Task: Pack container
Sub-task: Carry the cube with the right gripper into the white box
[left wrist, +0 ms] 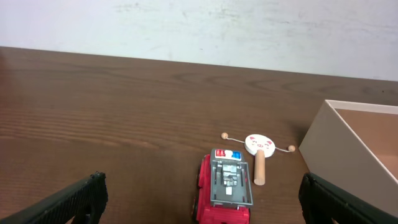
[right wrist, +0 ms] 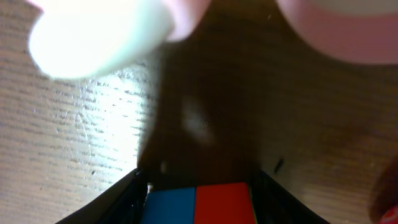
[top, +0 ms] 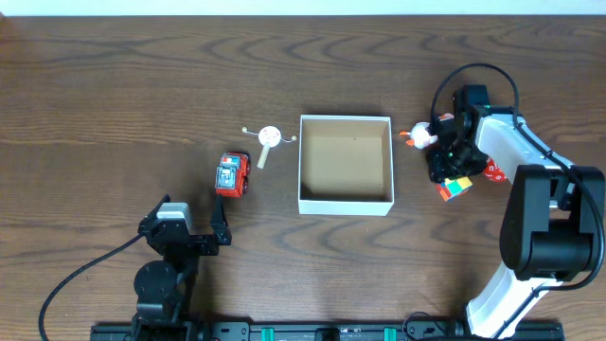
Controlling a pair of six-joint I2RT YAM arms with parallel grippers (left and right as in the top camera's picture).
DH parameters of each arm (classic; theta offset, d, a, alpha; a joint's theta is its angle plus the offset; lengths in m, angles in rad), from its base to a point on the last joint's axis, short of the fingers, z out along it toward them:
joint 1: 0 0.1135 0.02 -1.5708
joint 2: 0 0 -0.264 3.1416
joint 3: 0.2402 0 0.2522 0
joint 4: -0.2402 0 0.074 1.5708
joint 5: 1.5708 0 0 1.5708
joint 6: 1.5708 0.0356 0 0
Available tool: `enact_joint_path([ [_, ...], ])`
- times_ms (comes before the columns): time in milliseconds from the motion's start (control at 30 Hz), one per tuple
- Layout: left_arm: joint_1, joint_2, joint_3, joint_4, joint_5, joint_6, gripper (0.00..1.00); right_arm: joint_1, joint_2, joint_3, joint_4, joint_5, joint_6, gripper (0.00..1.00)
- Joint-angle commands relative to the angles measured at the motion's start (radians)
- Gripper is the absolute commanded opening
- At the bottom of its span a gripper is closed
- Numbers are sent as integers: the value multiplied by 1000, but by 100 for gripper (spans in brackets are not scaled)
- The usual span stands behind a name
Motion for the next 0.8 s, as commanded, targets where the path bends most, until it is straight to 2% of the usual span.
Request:
enact_joint_path([
  [0, 5, -7, -8, -29, -8, 13, 98, -11, 25, 37, -29, 0, 8, 54],
  [433, 5, -7, -8, -29, -8, 13, 98, 70, 21, 275, -247, 4, 14, 47],
  [767, 5, -7, -8, -29, -8, 13, 98, 243, 21, 546, -423, 8, 14, 47],
])
